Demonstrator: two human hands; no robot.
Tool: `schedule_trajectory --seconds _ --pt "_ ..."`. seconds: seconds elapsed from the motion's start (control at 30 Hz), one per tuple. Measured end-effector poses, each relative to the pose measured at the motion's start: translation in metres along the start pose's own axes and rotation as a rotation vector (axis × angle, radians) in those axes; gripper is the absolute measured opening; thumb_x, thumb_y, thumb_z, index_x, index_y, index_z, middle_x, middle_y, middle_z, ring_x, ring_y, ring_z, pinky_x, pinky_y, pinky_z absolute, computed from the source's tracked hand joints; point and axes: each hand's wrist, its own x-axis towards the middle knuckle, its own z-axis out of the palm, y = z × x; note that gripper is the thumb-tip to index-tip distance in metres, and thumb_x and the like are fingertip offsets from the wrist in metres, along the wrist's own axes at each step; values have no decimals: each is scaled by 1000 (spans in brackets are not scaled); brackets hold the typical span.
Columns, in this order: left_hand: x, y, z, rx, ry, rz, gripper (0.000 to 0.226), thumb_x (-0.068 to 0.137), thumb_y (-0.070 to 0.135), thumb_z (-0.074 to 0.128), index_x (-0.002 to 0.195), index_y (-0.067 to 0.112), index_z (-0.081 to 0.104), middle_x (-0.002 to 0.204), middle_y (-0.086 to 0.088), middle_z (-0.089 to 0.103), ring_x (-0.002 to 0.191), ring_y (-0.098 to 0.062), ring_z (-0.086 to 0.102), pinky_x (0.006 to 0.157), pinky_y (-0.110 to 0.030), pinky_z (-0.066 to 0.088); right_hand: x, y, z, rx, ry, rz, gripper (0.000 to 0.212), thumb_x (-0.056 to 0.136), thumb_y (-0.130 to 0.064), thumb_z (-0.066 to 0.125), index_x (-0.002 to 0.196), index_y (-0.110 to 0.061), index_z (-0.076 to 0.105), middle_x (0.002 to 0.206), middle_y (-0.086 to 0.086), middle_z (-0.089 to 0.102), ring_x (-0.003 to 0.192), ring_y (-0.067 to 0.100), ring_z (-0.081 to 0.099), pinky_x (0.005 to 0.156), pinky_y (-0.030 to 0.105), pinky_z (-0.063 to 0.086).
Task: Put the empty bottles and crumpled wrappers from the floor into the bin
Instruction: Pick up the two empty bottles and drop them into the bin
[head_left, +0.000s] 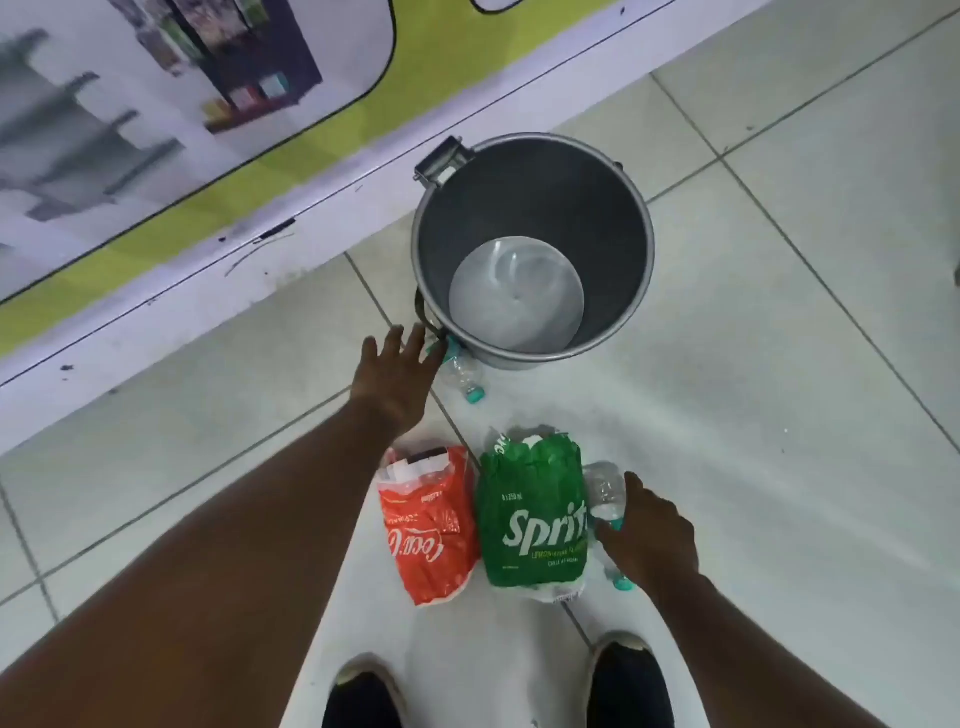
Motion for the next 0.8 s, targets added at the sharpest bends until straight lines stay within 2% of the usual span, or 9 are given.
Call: schedule_trajectory --seconds 0.07,0.17,0.33,0.4,0.5,0.67,0.8 --pt "8 2 1 67 1 27 79 89 18 48 153 27 2 163 -11 3 147 -38 7 114 -58 17 5 2 5 42 4 46 50 80 -56 58 115 -22 48 100 -1 69 95 26 65 81 36 51" --pt "24 9 11 135 61 51 76 90 19 48 153 22 5 162 -14 7 147 -40 7 113 -61 16 10 9 15 43 -13 112 55 80 -58 60 118 -21 47 106 -1 68 98 26 63 80 36 48" --pt "14 2 15 270 58 -2 68 83 23 64 144 19 33 154 -17 24 141 -42 19 108 -63 22 5 19 12 66 -5 169 55 77 -52 66 118 -20 48 105 0 67 98 26 62 78 37 45" --pt "-1 -9 13 274 45 -33 66 81 24 67 140 20 37 151 -17 27 139 -41 22 107 -62 24 -3 20 4 77 13 166 54 75 -48 67 118 -20 48 105 0 67 98 27 61 78 37 44" --pt "-36 -27 -6 188 44 -117 70 77 27 72 138 21 40 147 -16 33 134 -40 28 105 -60 28 -22 17 -22 69 29 157 59 75 -46 68 124 -19 47 109 3 66 102 29 60 81 39 45" --pt "-105 -41 -63 -65 90 -227 65 80 44 68 137 24 44 147 -13 37 133 -37 32 102 -53 32 -58 0 -84 79 37 126 66 78 -48 66 132 -19 41 121 4 63 111 29 56 88 40 43" --pt "-156 -34 -114 -314 118 -305 69 79 54 66 139 27 45 149 -12 38 134 -37 33 101 -52 35 -91 -27 -145 131 110 55 69 78 -46 70 134 -16 43 121 7 64 111 32 57 89 41 44"
